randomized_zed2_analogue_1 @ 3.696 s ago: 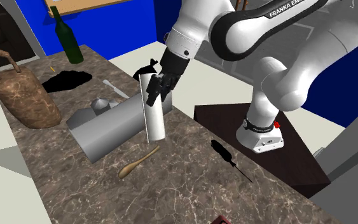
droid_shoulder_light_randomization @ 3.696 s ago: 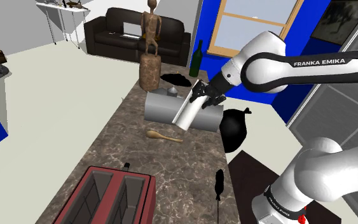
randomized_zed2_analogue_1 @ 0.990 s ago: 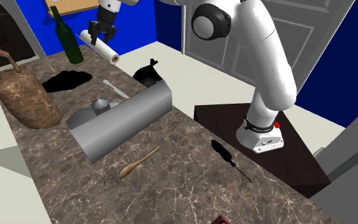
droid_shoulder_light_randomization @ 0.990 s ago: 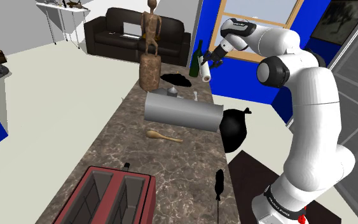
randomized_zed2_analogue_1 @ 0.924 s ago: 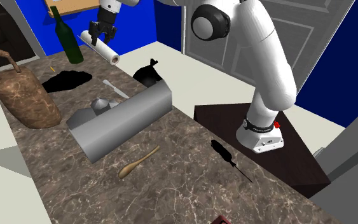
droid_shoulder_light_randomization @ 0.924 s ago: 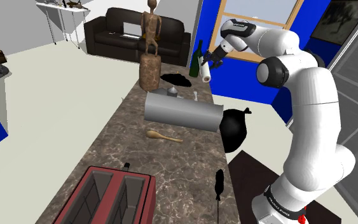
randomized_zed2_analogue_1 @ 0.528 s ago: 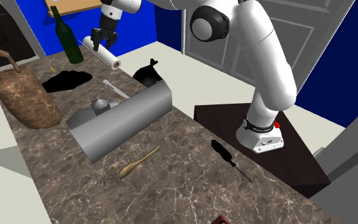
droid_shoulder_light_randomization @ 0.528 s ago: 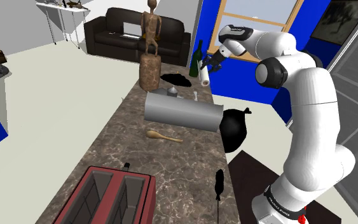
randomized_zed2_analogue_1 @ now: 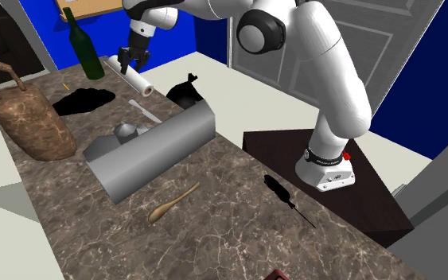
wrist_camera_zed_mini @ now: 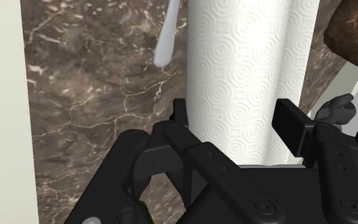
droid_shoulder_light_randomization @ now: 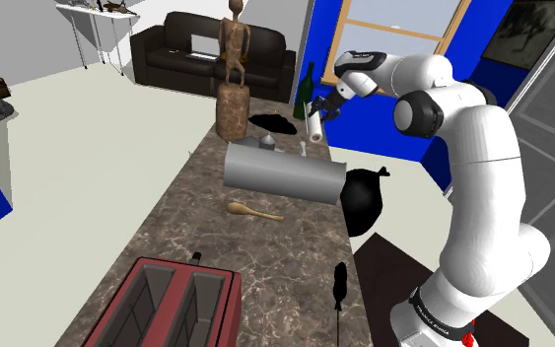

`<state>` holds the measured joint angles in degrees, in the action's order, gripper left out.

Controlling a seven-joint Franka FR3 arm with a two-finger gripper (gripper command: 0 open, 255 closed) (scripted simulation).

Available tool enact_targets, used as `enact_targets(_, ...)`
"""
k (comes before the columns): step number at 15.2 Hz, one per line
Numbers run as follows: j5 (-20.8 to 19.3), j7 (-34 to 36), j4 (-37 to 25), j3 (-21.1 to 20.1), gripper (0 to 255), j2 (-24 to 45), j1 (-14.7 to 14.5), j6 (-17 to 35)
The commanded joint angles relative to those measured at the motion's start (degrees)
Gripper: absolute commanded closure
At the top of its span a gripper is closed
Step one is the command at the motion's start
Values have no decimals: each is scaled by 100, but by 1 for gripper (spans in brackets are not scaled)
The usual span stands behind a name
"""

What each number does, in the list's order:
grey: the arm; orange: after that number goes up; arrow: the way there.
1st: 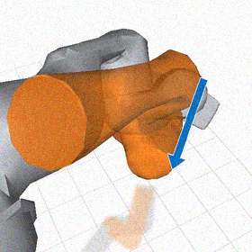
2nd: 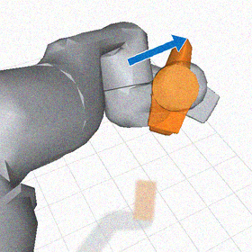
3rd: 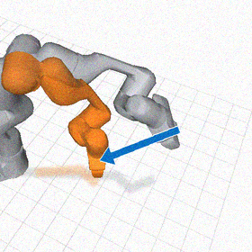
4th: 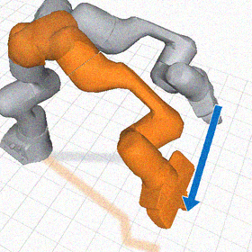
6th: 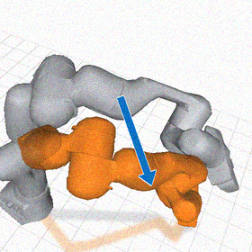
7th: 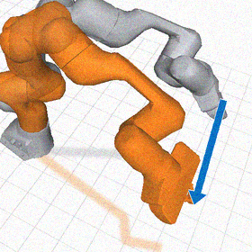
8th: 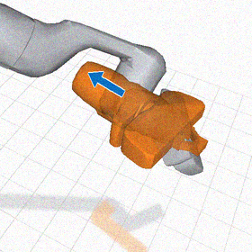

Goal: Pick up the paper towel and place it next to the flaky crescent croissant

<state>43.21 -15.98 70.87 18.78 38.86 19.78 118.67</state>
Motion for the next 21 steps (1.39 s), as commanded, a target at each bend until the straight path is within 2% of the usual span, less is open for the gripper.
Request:
enact_targets(1, 39, -67, 83, -20, 255, 34, -6, 104)
enact_targets(14, 331, -523, 455, -186, 255, 381, 21, 721)
enact_targets(21, 331, -523, 455, -185, 255, 381, 20, 721)
